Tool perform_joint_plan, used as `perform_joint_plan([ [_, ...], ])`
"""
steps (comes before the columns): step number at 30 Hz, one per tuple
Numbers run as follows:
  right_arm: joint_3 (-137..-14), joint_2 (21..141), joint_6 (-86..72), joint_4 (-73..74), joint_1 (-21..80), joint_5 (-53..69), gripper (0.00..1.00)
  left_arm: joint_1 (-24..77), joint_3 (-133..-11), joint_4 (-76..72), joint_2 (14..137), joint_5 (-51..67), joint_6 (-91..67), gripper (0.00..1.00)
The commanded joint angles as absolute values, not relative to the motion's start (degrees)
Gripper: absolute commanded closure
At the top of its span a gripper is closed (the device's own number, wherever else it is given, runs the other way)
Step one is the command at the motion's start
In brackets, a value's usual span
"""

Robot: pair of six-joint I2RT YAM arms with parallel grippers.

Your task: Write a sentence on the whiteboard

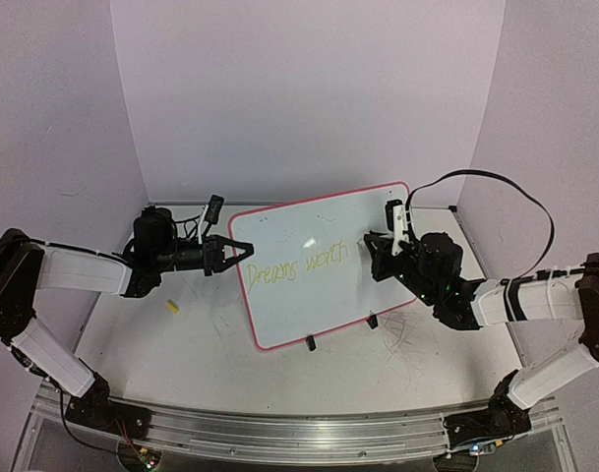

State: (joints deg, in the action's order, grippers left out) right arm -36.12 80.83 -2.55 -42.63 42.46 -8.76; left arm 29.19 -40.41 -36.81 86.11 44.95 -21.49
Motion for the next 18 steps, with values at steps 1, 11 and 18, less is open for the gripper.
perform_joint_plan([
  [1,-38.4,82.0,-2.0,-45.0,42.4,-9.8,1.0,28.7,-41.2,-31.7,85.7,42.7,-14.0,1.0],
  [11,-38.4,82.5,-2.2,-45.3,42.4,-13.6,1.0,28.6,-41.3,-31.4,85.8,42.7,-13.7,1.0],
  [18,-37.7,82.0,-2.7,-44.3,42.5,-15.4,1.0,28.6,-41.2,-31.1,85.9,42.5,-13.5,1.0],
])
